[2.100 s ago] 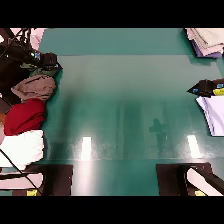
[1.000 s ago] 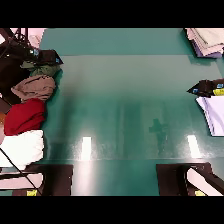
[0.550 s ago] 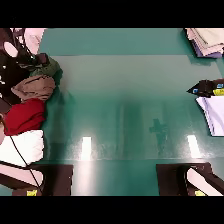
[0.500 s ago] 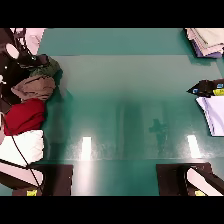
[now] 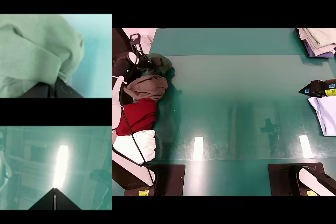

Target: Fold the shirts.

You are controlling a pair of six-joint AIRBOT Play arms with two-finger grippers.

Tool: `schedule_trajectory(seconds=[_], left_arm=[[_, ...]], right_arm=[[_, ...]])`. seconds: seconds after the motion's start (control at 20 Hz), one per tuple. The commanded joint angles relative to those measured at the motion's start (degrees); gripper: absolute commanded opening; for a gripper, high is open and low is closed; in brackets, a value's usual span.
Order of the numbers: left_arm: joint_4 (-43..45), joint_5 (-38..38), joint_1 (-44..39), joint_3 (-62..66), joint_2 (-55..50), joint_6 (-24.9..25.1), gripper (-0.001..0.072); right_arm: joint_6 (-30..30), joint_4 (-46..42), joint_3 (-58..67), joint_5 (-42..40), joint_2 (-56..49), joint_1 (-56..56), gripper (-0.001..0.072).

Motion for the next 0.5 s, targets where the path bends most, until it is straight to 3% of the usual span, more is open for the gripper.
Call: schedule_trajectory(seconds=[0.0, 0.1, 0.25, 0.45], left_arm=[[-5.5, -7.5, -0.3, 9.2, -0.2, 1.9, 0.0026], [-11.1, -14.5, -2.0, 18.9, 1.1, 9.7, 0.0026], [-31.3, -19.1, -6.1, 23.0, 8.9, 24.9, 0.0025], [-51.0, -31.8, -15.0, 22.9, 16.9, 32.7, 0.0026]], right_arm=[[0.0, 0.7, 0.1, -1.3, 0.1, 0.0, 0.0021], [0.0, 4.1, 0.1, -5.0, 0.9, -0.5, 0.0021], [0.0, 6.1, 2.3, -11.5, 3.0, -0.4, 0.0021], [0.0, 5.9, 9.0, -14.7, 4.7, -0.4, 0.0021]])
